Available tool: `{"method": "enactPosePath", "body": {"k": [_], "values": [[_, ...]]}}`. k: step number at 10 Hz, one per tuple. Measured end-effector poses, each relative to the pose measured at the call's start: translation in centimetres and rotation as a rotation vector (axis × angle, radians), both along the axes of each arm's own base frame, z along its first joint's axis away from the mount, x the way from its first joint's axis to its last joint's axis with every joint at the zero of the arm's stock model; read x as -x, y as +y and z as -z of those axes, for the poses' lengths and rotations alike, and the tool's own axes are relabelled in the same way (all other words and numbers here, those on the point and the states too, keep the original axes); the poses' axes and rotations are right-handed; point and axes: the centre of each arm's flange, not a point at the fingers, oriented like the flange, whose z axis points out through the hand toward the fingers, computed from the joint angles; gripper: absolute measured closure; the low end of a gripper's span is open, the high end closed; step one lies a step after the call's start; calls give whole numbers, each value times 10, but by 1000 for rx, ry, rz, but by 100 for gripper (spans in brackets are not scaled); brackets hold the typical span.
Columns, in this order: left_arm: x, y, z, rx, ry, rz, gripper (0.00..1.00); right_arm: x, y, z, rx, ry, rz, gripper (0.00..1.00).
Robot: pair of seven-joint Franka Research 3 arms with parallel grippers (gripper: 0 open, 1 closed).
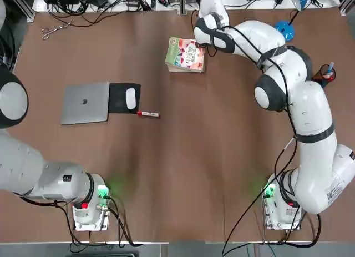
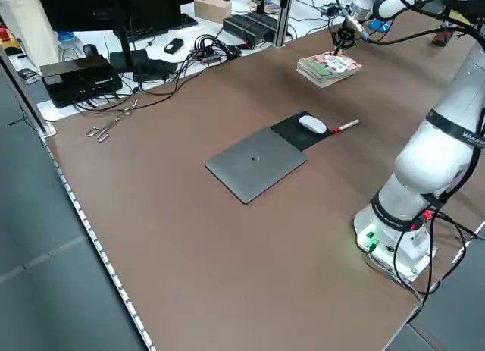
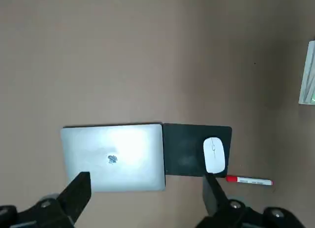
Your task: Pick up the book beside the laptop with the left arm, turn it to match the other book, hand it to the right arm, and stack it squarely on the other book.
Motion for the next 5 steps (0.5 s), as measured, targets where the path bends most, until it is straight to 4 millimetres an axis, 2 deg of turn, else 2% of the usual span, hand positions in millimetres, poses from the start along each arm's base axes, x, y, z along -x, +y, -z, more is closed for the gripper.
{"method": "enactPosePath", "body": {"k": [5], "values": [[0, 0, 0, 0, 0, 0, 0, 1, 2, 4, 14, -9, -24, 99]]}}
